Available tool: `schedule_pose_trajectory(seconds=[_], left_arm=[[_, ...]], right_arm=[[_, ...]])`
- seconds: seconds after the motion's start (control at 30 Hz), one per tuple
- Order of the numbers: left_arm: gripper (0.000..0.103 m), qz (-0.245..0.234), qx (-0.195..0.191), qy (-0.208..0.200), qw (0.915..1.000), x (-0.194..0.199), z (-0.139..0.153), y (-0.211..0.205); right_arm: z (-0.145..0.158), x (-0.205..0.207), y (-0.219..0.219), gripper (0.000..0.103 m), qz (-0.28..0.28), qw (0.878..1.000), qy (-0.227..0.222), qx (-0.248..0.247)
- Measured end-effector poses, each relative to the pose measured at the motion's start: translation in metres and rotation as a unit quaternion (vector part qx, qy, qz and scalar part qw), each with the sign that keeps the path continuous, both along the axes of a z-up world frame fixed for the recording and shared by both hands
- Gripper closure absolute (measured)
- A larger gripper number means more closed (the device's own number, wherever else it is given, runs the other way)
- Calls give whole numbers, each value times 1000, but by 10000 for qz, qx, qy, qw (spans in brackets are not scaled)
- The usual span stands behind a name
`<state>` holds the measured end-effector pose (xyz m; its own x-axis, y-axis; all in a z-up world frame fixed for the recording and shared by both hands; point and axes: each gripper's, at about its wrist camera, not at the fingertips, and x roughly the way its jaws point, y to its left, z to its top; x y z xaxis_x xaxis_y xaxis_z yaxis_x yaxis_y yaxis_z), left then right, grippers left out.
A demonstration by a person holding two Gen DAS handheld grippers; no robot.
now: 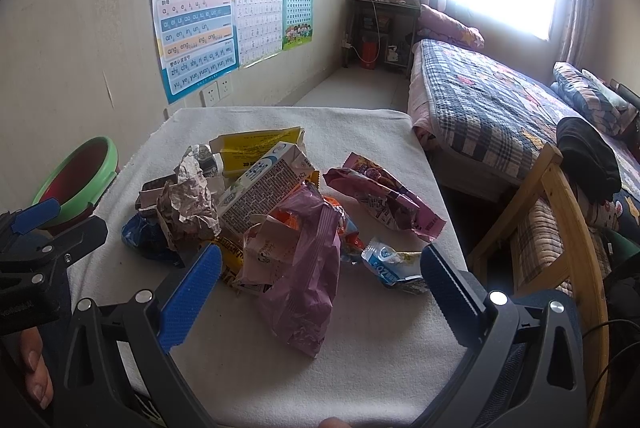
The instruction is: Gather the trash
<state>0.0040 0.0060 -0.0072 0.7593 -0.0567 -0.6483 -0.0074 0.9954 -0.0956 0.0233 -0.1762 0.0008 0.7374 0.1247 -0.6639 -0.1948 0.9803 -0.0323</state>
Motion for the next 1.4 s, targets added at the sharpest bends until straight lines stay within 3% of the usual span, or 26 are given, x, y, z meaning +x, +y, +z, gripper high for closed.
schedule_pose_trajectory(seconds=[0.67, 0.93, 1.13, 1.3, 1.4], left_arm=[[5, 29, -197, 183, 9996, 4, -4, 3], [5, -22, -257, 357, 9990, 7, -6, 3], [5, 66, -486, 497, 9976, 17, -6, 7], [5, -14, -945, 604, 9937, 33, -5, 8], [5, -57, -946, 663, 9933, 44, -5, 2]], right_arm=[[-1, 1, 0, 7, 10, 9999, 55, 86], [-3, 8, -2, 7, 124, 9992, 285, 267], [-8, 18, -1, 7, 171, 9971, 665, 337], [-5, 21, -3, 7, 227, 9962, 669, 510], [-7, 28, -6, 7, 203, 9945, 834, 605]])
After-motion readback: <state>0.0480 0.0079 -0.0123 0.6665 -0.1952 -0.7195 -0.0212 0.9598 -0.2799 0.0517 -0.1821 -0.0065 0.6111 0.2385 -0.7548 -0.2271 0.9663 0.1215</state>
